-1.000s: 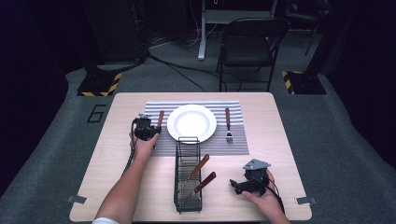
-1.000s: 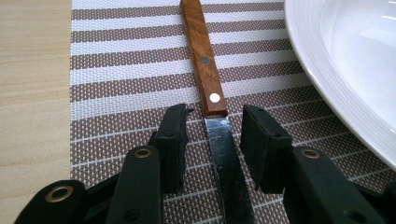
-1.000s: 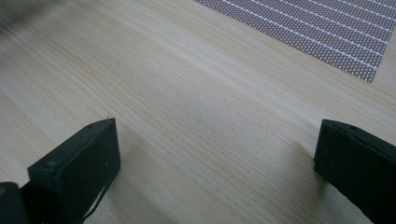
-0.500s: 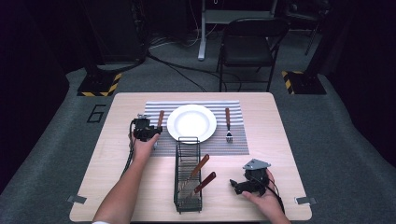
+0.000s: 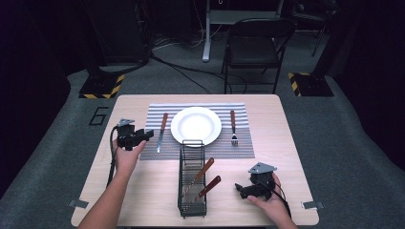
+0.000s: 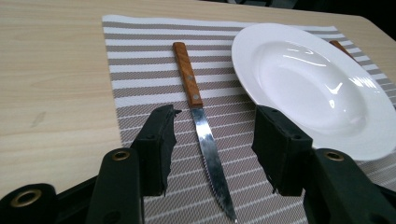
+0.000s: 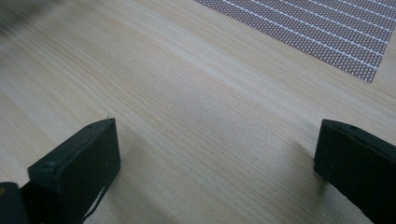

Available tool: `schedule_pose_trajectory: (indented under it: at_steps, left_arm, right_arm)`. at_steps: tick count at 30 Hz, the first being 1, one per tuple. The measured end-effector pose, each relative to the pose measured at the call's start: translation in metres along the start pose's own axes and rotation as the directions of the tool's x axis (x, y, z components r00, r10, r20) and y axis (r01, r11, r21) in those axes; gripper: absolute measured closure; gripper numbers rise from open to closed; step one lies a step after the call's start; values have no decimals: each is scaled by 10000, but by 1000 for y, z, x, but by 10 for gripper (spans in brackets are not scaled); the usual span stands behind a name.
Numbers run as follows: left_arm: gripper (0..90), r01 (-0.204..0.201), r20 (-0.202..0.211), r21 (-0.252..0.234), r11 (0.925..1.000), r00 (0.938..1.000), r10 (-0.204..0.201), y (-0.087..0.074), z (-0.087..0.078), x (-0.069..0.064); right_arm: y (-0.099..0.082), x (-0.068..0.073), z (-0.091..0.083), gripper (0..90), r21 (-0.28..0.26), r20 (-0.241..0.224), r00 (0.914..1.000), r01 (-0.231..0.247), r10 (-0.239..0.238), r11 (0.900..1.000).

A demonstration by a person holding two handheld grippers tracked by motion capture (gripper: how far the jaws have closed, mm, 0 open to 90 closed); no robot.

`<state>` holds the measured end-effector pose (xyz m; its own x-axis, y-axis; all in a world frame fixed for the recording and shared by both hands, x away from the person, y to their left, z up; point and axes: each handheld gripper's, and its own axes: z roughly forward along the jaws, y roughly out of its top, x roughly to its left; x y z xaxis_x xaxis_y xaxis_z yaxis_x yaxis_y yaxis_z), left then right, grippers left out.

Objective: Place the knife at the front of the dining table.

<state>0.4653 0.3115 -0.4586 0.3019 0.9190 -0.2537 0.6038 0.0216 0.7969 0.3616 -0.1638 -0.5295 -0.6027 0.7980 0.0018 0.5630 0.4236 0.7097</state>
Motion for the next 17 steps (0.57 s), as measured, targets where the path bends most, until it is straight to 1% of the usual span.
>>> schedule_pose_trajectory:
  at_steps: [2,4,6,7,10,14,15,16,17]
  left_arm:
    - [478,-27,16,68,10000,10000,27,-4,-9,0]
    - [476,-159,84,111,9998,9998,158,-10,-17,1]
    - [462,-448,99,171,9989,9990,446,-17,-24,0]
    - [461,-549,172,192,9983,9984,546,-22,-27,0]
    - [459,-972,368,460,9942,9947,955,-37,-37,-1]
    - [435,-1448,746,581,9878,9873,1403,-60,-50,-1]
    - [417,-1612,855,643,9848,9841,1555,-66,-50,-1]
    - [389,-1913,918,809,9782,9787,1838,-71,-50,-1]
    - [362,-2040,956,941,9744,9761,1951,-75,-50,-1]
  right_arm:
    - [0,0,0,0,-1,1,10000,-2,2,10000]
    - [0,0,0,0,1,0,10000,-3,3,10000]
    - [0,0,0,0,0,0,10000,1,-1,10000]
    - [0,0,0,0,1,0,10000,-1,1,10000]
    - [0,0,0,0,0,1,10000,-1,1,10000]
    - [0,0,0,0,0,2,10000,-2,2,10000]
    - [0,0,0,0,0,1,10000,1,-1,10000]
    - [0,0,0,0,0,0,10000,0,0,10000]
    - [0,0,0,0,-1,1,10000,-2,2,10000]
